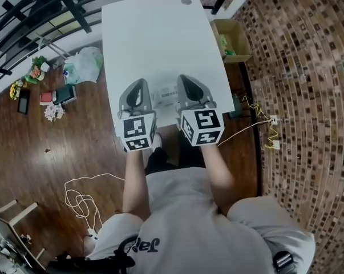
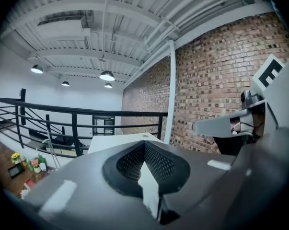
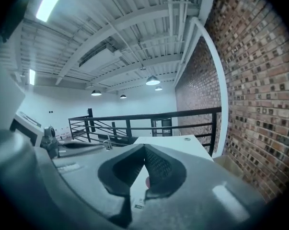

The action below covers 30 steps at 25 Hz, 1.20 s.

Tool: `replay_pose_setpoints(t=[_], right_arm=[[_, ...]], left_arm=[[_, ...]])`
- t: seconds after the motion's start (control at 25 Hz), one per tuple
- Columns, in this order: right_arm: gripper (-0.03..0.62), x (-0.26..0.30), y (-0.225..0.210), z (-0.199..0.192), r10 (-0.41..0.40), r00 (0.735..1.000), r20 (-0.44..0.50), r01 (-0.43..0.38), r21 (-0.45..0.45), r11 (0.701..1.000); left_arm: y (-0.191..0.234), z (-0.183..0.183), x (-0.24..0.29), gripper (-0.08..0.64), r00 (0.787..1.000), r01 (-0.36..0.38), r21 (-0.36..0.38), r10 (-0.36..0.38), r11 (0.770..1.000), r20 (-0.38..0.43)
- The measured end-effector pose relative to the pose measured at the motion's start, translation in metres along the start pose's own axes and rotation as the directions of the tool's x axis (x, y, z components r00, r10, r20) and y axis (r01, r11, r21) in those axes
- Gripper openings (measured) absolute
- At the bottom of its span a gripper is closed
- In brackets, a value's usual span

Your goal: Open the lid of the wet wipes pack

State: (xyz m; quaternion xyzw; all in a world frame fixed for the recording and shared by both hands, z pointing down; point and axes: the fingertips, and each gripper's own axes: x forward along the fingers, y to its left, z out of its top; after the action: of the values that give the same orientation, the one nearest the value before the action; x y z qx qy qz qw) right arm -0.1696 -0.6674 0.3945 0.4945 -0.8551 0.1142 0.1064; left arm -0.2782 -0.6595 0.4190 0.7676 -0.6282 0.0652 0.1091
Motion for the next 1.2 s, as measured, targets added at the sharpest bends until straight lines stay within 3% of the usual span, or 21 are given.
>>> replay_pose_setpoints(t=[0.24,0.56,0.92,1.2], right_arm=[[-0.011,0.007,-0.019,-0.054,-0.006,0.997,-0.075,0.012,0.090,0.996],[-0.011,0.005,-0.025,-0.133,-0.008,0.984,-0.180,0.046,0.209,0.977],[-0.011,0.006,-0.026,-0.179,0.042,0.974,-0.221,0.040,0.356,0.934],[-0.009,0.014,-0.015,-0.201,0.107,0.971,-0.212,0.011,0.490,0.871]], left_arm=[[-0.011,-0.060,0.011,0.015,0.991,0.012,-0.015,-0.014,1.000,-0.134],[-0.025,-0.139,0.015,0.015,0.960,0.035,-0.085,-0.057,0.996,-0.274],[-0.034,-0.191,0.027,0.015,0.932,0.027,-0.122,-0.069,0.992,-0.355],[-0.033,-0.199,0.031,0.015,0.936,0.041,-0.113,-0.078,0.993,-0.343]])
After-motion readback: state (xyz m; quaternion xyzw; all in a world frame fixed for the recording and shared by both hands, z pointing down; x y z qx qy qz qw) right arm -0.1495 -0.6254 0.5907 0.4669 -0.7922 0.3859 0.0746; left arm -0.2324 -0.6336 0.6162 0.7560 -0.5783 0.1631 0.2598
